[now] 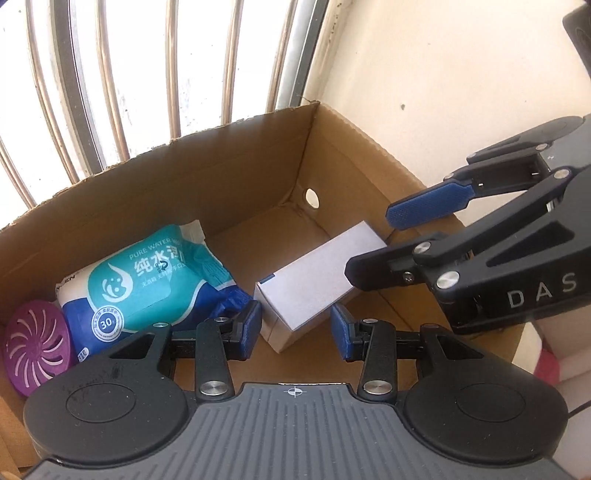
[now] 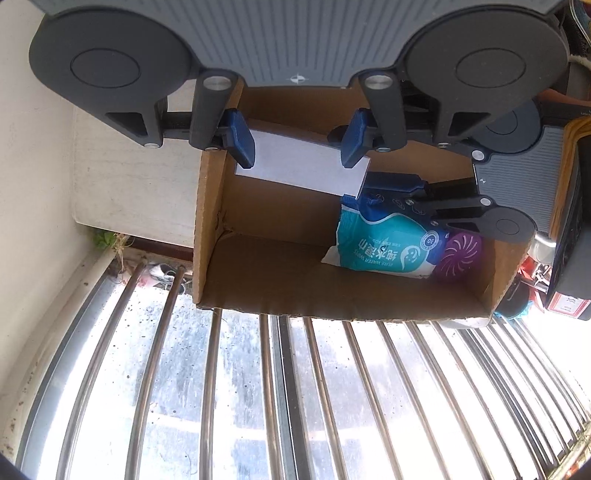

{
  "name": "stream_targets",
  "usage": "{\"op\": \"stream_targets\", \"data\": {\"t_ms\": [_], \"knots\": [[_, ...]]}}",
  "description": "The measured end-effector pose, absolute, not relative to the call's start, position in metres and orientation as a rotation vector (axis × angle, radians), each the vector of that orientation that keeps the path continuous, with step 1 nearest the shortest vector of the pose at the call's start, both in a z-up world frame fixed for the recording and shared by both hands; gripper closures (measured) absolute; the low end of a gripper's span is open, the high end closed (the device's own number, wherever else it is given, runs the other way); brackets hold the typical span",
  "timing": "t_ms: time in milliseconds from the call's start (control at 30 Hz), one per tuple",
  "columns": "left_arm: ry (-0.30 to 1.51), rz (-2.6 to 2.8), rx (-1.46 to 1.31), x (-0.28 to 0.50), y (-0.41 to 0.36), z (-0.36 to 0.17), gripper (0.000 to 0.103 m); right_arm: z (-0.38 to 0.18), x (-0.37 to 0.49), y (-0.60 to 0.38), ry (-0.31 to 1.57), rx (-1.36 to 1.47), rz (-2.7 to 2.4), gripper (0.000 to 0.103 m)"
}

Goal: Organize objects

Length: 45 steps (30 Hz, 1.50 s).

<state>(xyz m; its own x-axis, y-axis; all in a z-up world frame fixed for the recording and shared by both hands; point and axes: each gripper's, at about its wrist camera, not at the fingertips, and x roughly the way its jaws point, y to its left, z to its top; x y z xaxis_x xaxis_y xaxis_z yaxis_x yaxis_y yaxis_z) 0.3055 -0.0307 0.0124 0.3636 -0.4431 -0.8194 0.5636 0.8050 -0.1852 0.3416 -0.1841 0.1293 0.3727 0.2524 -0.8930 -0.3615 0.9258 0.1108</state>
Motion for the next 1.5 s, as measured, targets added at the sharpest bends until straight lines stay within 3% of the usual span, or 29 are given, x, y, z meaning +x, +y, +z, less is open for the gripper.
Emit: {"op": "stream_targets", "data": {"t_ms": [233,333,600,767,967,1033,1067,1167,1500], "knots": [[0.929,-0.577,0.287,0.318,-0.051,0.030,0.078,0.139,0.336,-0.194,1.037,-0.117,0.407,0.048],[0.935,-0.540,0.317,0.322,-0.057,0.030,0.080,0.145,0.333,-0.199,0.983,-0.136,0.410,0.049],[0.859,-0.596,0.507,0.313,-0.066,0.036,0.070,0.151,0.330,-0.228,0.894,-0.121,0.384,0.048],[0.772,-0.668,0.728,0.319,-0.102,0.014,0.045,0.141,0.335,-0.243,0.894,-0.072,0.401,0.048],[0.694,-0.813,0.827,0.317,-0.122,0.019,0.042,0.126,0.341,-0.248,0.877,-0.051,0.414,0.048],[0.742,-0.852,0.844,0.325,-0.131,0.016,0.044,0.124,0.340,-0.249,0.843,-0.041,0.408,0.054],[0.771,-0.882,0.820,0.331,-0.134,0.016,0.055,0.124,0.339,-0.249,0.824,-0.037,0.409,0.058],[0.843,-0.926,0.769,0.344,-0.138,0.016,0.063,0.122,0.342,-0.252,0.809,-0.012,0.432,0.064],[0.912,-0.950,0.537,0.390,-0.114,0.024,0.069,0.109,0.343,-0.252,0.853,0.041,0.509,0.063]]}}
